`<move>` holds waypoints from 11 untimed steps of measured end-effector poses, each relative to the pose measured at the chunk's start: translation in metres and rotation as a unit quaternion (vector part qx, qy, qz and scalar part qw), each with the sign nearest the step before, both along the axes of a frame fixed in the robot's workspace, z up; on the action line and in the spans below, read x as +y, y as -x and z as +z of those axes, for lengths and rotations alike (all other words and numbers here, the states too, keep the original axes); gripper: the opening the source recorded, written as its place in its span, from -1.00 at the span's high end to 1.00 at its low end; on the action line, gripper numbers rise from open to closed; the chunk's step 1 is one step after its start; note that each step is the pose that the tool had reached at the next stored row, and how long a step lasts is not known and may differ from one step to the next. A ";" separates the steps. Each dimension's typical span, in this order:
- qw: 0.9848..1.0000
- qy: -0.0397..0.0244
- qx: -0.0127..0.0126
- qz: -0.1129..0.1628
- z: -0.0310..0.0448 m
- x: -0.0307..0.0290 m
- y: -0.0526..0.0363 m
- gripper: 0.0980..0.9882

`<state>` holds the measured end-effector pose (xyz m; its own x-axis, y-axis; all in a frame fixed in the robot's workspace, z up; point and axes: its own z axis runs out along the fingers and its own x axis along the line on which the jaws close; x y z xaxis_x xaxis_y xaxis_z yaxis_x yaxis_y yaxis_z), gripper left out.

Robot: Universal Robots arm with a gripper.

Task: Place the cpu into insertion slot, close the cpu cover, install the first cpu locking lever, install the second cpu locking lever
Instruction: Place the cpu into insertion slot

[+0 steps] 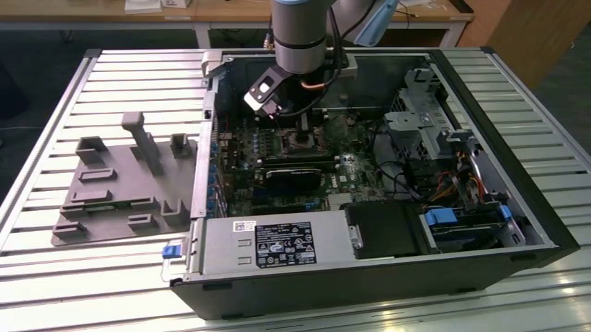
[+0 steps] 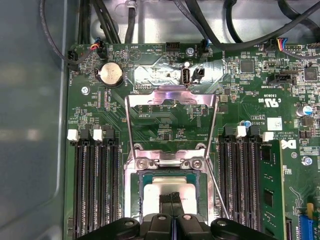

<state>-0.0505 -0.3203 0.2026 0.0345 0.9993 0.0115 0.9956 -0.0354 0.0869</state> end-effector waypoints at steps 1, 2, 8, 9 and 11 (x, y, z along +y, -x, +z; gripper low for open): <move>1.000 0.000 0.000 0.000 -0.0004 0.0000 0.0000 0.99; 1.000 0.000 0.000 -0.001 -0.0008 0.0000 0.0000 0.99; 1.000 0.000 0.000 -0.001 -0.0020 -0.0001 0.0001 0.99; 1.000 0.000 0.000 -0.001 -0.0024 0.0000 0.0000 0.99; 1.000 0.000 0.000 -0.001 -0.0031 -0.0001 0.0001 0.99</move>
